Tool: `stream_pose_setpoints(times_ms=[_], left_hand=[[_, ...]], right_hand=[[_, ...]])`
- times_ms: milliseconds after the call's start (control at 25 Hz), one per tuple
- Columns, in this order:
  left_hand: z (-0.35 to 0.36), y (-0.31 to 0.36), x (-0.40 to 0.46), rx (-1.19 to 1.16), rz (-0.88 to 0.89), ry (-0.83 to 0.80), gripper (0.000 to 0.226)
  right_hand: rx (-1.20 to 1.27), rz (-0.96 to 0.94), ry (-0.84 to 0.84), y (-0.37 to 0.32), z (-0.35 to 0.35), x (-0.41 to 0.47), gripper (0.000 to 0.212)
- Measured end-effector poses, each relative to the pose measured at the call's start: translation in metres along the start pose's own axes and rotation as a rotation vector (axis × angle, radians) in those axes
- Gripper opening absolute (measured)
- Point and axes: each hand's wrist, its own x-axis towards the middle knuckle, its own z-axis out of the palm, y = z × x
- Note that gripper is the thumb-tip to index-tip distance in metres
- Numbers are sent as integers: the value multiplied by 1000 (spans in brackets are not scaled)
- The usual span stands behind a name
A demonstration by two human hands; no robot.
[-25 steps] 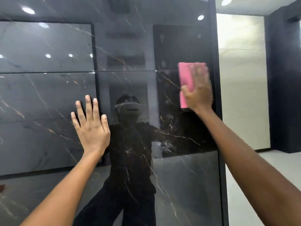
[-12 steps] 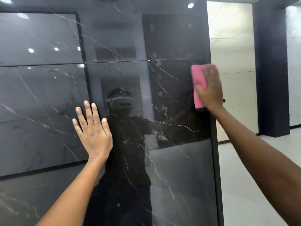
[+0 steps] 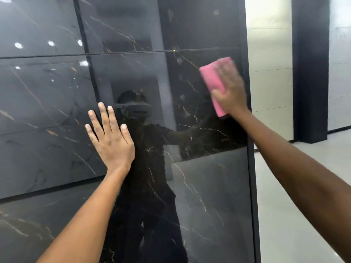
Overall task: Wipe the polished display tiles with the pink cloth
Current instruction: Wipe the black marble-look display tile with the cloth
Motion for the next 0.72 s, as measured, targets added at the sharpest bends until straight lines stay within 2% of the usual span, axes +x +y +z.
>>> stream_pose_setpoints(times_ms=[40, 80, 120, 160, 200, 320, 360, 400, 440, 600, 640, 680, 720], left_hand=[[1, 1, -2, 3, -1, 6, 59], [2, 2, -3, 4, 1, 9, 59], [2, 2, -3, 2, 0, 4, 59], [2, 2, 0, -4, 0, -8, 59], [0, 2, 2, -11, 1, -18, 59], [-7, 1, -9, -51, 26, -50, 59], [-7, 0, -25, -56, 39, -64, 58], [-6, -3, -45, -56, 41, -87, 59], [-5, -7, -66, -53, 40, -117, 59], [8, -26, -107, 15, 121, -162, 63], [11, -26, -106, 35, 116, -148, 63], [12, -24, -104, 44, 106, -133, 62], [12, -22, -104, 49, 104, -121, 62]], right_hand=[[13, 199, 64, 13, -6, -1, 72], [12, 316, 114, 11, -3, -11, 73], [9, 389, 157, -5, 9, -30, 73], [41, 375, 159, -31, 25, -57, 74], [78, 241, 114, -60, 42, -89, 76], [-25, -672, -278, -122, 61, -167, 75], [-49, -831, -352, -114, 54, -158, 72], [-59, -838, -323, -93, 46, -139, 71], [-75, -700, -260, -67, 39, -118, 72], [8, 320, 61, 39, 1, -92, 74], [14, 480, 115, 38, 5, -108, 75], [-3, 549, 147, 25, 15, -131, 75], [-14, 494, 144, 3, 30, -159, 76]])
